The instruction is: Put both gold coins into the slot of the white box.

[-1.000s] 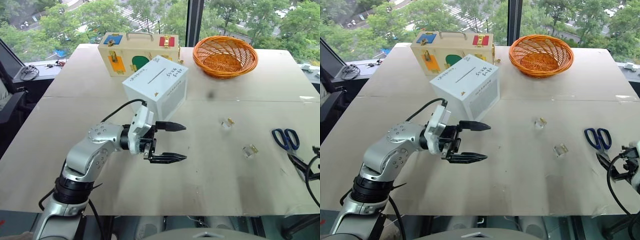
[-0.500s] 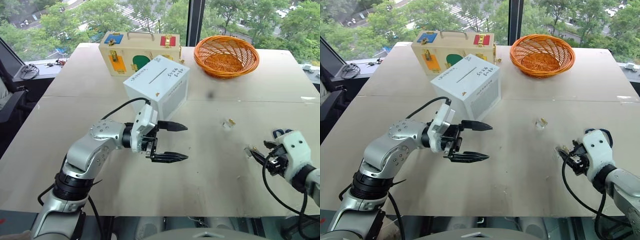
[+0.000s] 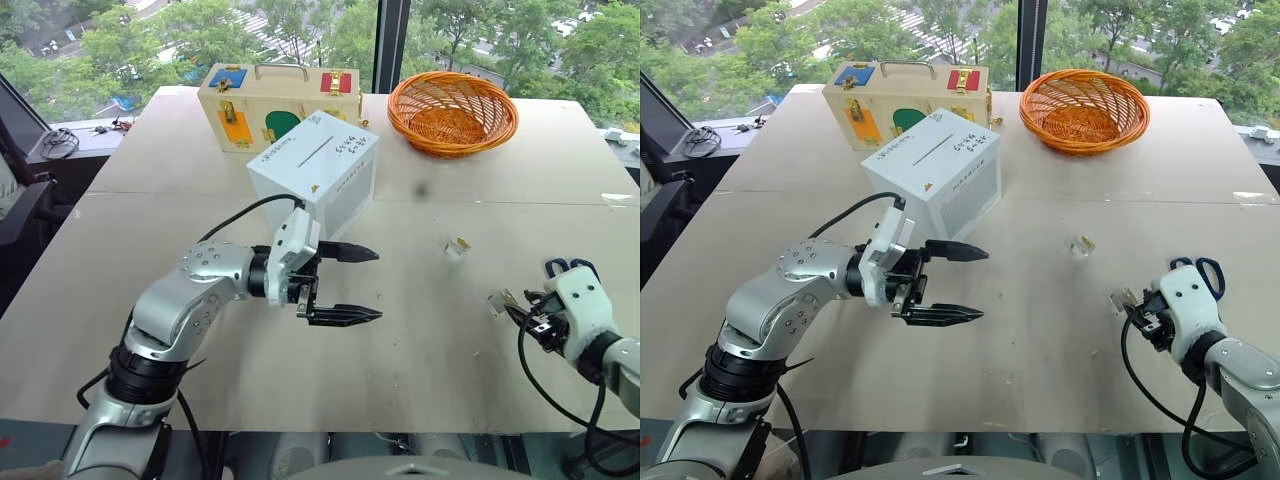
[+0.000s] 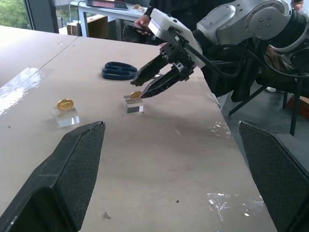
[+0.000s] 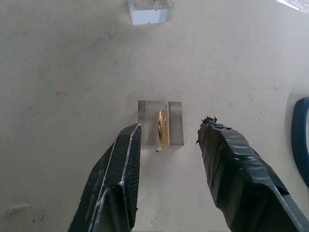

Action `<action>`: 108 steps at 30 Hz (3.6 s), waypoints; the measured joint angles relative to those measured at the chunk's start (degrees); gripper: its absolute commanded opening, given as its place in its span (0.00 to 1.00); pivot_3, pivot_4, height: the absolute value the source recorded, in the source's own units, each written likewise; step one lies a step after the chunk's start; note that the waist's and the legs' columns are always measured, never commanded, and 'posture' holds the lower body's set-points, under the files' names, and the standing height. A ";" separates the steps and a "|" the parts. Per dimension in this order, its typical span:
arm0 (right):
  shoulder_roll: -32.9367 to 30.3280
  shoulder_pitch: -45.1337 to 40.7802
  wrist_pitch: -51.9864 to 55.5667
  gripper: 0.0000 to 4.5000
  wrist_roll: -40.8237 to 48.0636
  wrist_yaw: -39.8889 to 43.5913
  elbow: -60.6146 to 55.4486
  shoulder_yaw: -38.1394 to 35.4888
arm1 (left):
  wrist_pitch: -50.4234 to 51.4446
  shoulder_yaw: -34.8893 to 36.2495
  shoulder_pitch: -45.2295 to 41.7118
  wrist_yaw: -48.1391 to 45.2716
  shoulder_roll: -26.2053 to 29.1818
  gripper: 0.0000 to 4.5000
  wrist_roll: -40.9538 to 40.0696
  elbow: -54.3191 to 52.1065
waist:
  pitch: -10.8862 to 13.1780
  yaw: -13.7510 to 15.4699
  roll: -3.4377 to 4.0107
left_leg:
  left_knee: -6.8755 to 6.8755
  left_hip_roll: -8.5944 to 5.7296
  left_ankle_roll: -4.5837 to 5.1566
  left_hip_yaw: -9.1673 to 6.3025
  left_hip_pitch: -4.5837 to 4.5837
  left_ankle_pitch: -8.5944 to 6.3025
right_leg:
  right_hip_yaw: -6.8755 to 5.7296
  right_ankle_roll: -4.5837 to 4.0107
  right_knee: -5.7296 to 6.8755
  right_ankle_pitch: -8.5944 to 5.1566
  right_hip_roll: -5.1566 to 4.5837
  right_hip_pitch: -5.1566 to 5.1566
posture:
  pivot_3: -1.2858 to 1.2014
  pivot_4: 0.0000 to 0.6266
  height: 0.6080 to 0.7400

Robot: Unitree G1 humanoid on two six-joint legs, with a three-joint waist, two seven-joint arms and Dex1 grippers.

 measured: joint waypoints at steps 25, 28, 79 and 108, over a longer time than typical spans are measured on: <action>0.97 -0.20 -1.81 0.12 -2.83 1.89 1.84 1.97 | 1.73 0.01 -0.01 0.84 0.00 1.00 -0.68 -1.03 | 0.00 0.02 0.00 | 0.00 0.00 0.00 0.00 0.00 0.00 | 0.00 0.00 0.00 0.00 0.00 0.00 | 0.52 0.24 1.00; 0.98 -0.22 -1.88 0.02 -3.24 2.15 1.84 1.97 | 1.75 0.01 -0.03 0.87 -0.02 1.00 -0.70 -1.03 | 0.00 0.00 0.00 | 0.00 0.00 0.00 0.01 0.00 0.00 | 0.00 0.00 0.00 0.00 0.00 0.00 | 0.52 0.24 1.00; -15.77 -19.81 -9.02 0.00 57.39 -10.24 -11.40 -5.24 | 12.56 0.62 -16.67 4.14 -9.76 0.29 -11.93 7.45 | 0.09 -0.01 -0.10 | 0.00 -0.03 0.01 -0.03 -0.05 0.00 | 0.02 -0.16 -0.03 0.10 0.03 0.02 | 0.52 0.24 1.00; -19.19 -20.49 -13.28 0.00 58.05 -9.77 -11.52 -0.41 | 12.76 0.43 -17.13 -1.43 -9.20 0.01 -11.86 8.38 | 0.10 -0.01 -0.11 | 0.00 0.00 0.00 -0.03 -0.05 0.00 | 0.02 -0.16 -0.03 0.10 0.02 0.02 | 0.52 0.24 1.00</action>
